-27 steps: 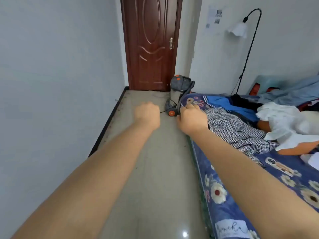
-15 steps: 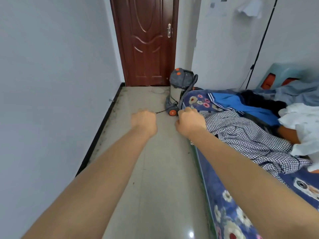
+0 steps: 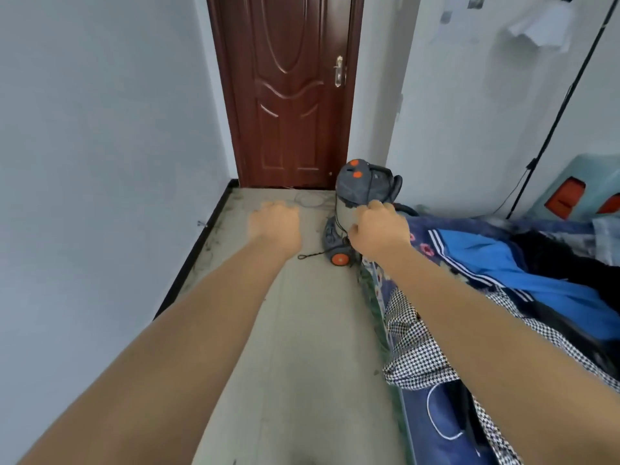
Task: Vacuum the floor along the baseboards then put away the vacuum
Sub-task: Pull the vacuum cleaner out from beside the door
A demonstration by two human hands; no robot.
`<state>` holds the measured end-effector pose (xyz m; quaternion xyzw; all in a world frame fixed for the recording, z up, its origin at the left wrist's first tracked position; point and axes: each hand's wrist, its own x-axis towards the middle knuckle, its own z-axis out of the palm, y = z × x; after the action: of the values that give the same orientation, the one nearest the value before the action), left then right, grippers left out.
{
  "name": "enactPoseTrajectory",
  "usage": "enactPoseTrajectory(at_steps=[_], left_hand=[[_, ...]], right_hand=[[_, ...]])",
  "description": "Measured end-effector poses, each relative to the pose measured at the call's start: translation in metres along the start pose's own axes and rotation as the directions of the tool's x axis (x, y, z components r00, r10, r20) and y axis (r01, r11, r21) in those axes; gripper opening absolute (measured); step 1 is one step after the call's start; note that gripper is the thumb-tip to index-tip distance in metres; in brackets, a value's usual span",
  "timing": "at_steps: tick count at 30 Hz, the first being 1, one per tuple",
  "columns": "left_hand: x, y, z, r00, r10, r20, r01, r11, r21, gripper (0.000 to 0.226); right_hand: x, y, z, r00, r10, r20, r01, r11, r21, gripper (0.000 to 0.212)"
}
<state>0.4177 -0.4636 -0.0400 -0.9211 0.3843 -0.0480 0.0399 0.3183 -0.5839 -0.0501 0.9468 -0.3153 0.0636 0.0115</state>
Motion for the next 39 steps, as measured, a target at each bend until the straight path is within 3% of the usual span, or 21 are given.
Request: enactPoseTrajectory(at_steps=[12,19,28,34,39], left_hand=[[0.322,0.03,0.024,0.997,0.073,0.007,-0.072,0.997,-0.039,0.036],[0.511,0.034,0.045,0.999,0.0,0.033,0.003,0.996,-0.087,0.035],[0.719,-0.037,0.064,0.983,-0.037,-0.182,0.039,0.999,0.01,0.044],[0.861,-0.08,0.102,0.981,0.111,-0.158,-0.103,0.993,0.056,0.05],[0.979,-0.1,0.139,0.97,0.239,-0.046,-0.237,0.97,0.05,0.047]], right_hand=[[0.309,0.08,0.041,0.998,0.052,0.02,-0.052,0.999,0.005,0.037],[0.507,0.112,0.079,0.999,0.013,0.031,-0.014,0.999,0.035,0.037],[0.729,0.078,0.111,0.99,-0.112,-0.086,0.112,0.994,-0.007,0.041],[0.867,0.046,0.153,0.998,-0.046,-0.05,0.048,0.998,0.041,0.045],[0.956,0.049,0.199,0.993,0.094,0.068,-0.101,0.989,0.106,0.047]])
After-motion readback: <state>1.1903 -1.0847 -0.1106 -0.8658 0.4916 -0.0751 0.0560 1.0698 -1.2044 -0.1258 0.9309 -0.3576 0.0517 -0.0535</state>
